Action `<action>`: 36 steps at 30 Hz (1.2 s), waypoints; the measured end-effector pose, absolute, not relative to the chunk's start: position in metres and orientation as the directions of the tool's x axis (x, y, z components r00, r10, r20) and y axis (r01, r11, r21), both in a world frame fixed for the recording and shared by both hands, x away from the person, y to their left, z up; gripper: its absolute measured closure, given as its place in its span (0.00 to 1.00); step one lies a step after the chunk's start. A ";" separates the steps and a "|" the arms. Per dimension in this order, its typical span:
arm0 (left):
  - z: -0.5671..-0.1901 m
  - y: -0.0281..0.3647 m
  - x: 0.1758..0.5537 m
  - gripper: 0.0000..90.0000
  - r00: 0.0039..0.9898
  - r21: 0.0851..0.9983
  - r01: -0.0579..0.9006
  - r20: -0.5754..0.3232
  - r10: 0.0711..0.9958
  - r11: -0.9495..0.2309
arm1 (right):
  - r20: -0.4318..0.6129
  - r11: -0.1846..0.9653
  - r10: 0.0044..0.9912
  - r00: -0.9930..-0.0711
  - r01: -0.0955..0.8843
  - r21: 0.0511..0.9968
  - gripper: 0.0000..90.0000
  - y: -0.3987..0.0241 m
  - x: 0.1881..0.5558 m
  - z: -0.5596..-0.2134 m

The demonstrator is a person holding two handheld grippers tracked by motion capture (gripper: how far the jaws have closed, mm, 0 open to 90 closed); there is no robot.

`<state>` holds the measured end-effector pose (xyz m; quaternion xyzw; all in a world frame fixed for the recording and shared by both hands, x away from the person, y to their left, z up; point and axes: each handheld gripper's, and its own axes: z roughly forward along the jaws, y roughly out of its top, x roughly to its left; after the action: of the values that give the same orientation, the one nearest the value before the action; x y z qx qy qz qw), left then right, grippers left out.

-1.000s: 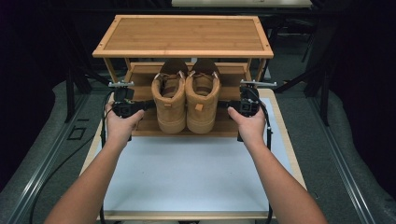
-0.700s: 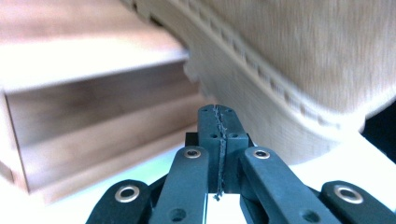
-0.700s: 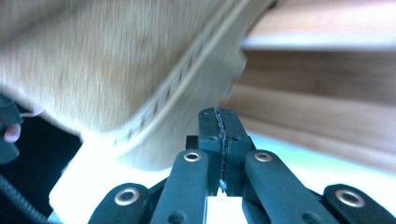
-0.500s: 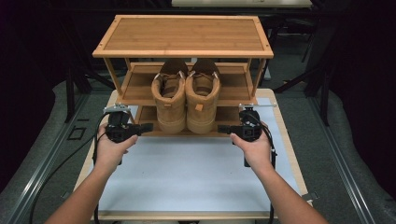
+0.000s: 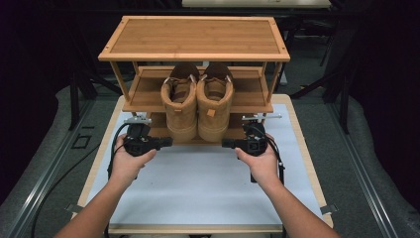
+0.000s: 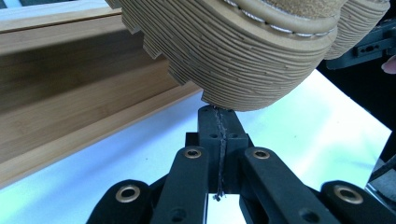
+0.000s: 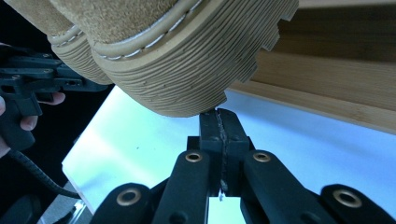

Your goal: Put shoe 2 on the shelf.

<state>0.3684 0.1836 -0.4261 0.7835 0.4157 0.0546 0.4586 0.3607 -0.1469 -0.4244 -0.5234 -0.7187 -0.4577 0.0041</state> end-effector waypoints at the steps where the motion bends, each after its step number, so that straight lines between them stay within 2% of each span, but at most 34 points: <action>1: -0.425 0.184 0.368 1.00 0.649 0.768 0.599 -0.299 0.699 -0.227 | 0.488 0.026 0.748 -0.450 0.755 0.656 1.00 -0.147 0.361 -0.424; 17: -0.391 0.186 0.373 1.00 0.655 0.803 0.569 -0.312 0.688 -0.177 | 0.509 -0.012 0.722 -0.468 0.728 0.686 1.00 -0.145 0.364 -0.387; 25: -0.386 0.183 0.380 1.00 0.660 0.802 0.574 -0.334 0.673 -0.165 | 0.509 -0.026 0.734 -0.451 0.729 0.684 1.00 -0.143 0.374 -0.383; 33: -0.380 0.180 0.386 1.00 0.648 0.797 0.579 -0.320 0.691 -0.174 | 0.509 -0.031 0.744 -0.434 0.738 0.674 1.00 -0.138 0.385 -0.381; 36: -0.384 0.178 0.391 1.00 0.627 0.780 0.599 -0.320 0.710 -0.178 | 0.508 0.000 0.745 -0.434 0.760 0.650 1.00 -0.136 0.388 -0.380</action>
<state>0.3908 0.1785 -0.3837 0.7653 0.4278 0.0579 0.4774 0.3878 -0.1358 -0.3804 -0.5321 -0.7069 -0.4659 0.0083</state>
